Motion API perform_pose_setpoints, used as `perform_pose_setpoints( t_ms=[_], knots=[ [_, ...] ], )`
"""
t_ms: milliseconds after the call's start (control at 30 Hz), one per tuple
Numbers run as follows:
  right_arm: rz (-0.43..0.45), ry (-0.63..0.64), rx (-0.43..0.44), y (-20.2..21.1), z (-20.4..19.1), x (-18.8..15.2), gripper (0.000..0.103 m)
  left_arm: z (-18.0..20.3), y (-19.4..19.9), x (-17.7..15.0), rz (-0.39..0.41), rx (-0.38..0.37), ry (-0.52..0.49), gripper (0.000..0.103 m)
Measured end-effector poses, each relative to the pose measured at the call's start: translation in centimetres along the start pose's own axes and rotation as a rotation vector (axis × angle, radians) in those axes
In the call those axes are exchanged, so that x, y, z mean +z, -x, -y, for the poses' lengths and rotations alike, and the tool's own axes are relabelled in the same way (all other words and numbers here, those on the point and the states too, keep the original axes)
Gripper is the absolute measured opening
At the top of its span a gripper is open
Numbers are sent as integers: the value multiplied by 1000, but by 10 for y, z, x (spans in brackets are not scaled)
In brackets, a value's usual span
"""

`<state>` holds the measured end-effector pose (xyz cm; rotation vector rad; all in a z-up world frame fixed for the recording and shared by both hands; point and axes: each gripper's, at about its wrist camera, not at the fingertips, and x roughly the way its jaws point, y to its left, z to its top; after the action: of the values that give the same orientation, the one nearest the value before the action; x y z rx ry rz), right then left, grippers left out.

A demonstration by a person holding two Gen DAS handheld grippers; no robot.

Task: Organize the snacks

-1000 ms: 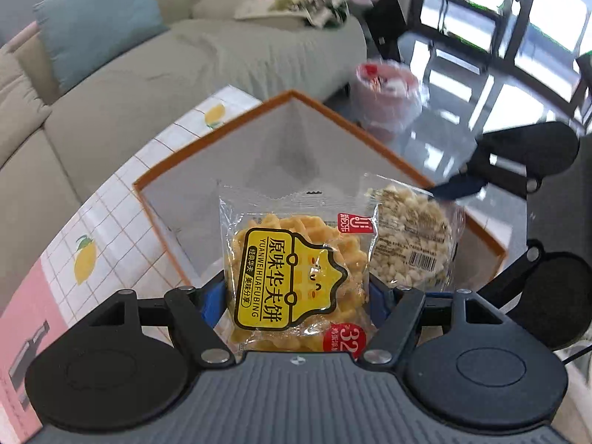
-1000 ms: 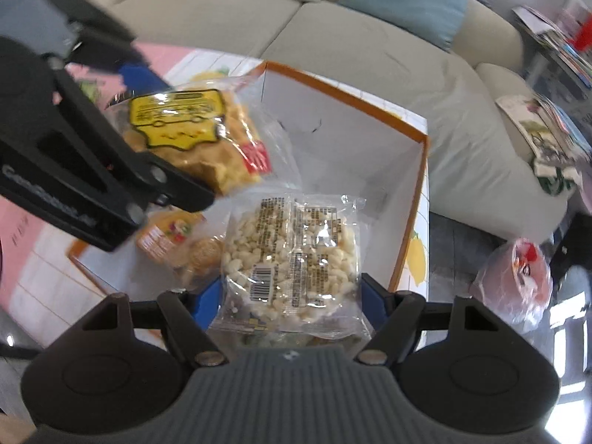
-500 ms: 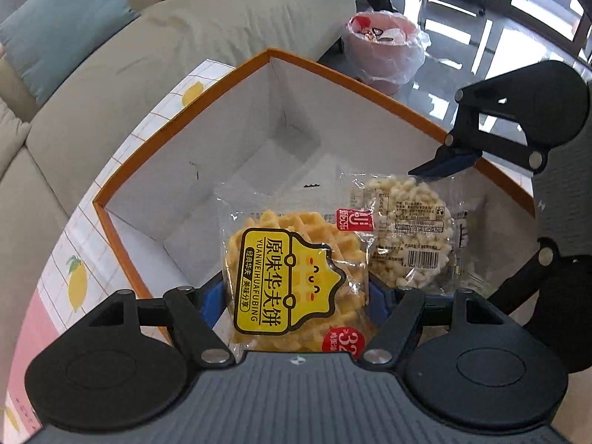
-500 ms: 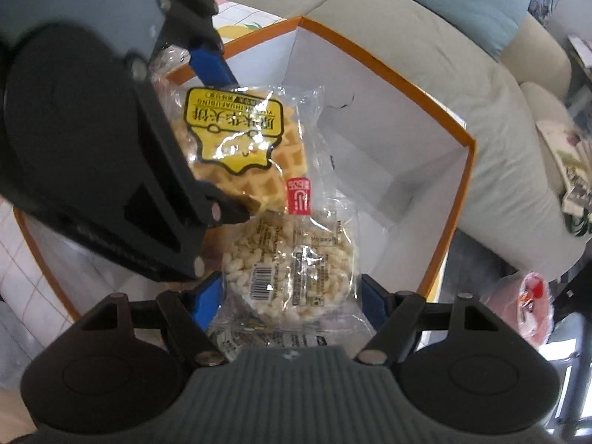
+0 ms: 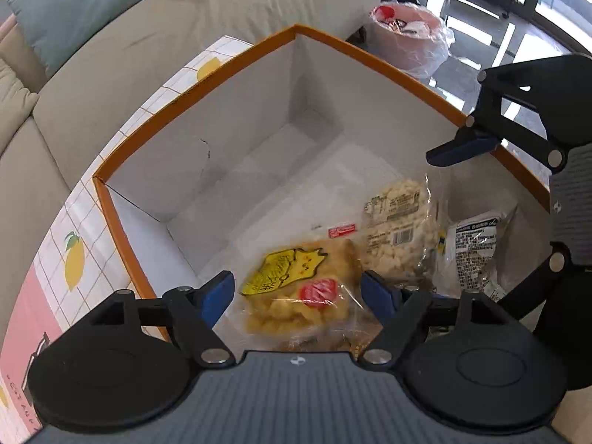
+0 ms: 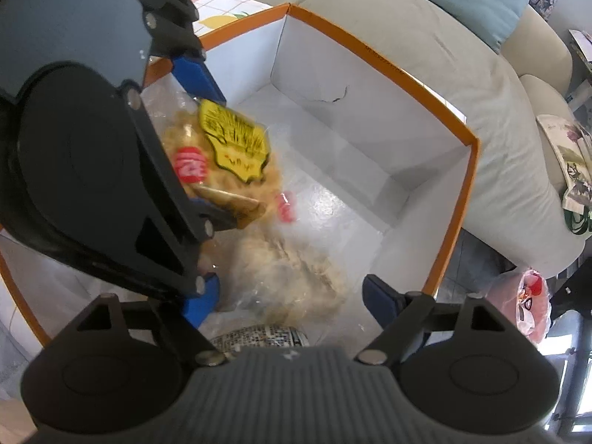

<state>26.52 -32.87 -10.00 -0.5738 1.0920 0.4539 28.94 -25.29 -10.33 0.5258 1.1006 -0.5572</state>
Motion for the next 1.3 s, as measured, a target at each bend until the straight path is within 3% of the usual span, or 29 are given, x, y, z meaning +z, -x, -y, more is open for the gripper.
perform_pose_setpoints(
  t_ms=[133,333,433,600,733,933,1133,1300],
  knots=[
    [-9,-7,-8,5,0,2,89,-6,10,0,7,-25,40,93],
    [-39,-32,-13,21,-2,5,94,-6,32,-2,3,-32,8,93],
    [-42,-49,-3,33,-3,6,97,-13,44,-6,9,-74,42,94],
    [-55,-65,-29,47,-9,4,97,-19,62,-16,81,-84,84,103],
    [-53,-97,-42,49,-9,0,97,-23,74,-27,128,-116,132,103],
    [0,-180,-55,64,-17,-9,97,-33,101,-51,206,-145,219,103],
    [133,-279,-91,98,-40,-17,97,-50,136,-92,280,-162,307,103],
    [246,-370,-102,114,-72,-19,98,-70,161,-137,326,-115,399,103]
  ],
)
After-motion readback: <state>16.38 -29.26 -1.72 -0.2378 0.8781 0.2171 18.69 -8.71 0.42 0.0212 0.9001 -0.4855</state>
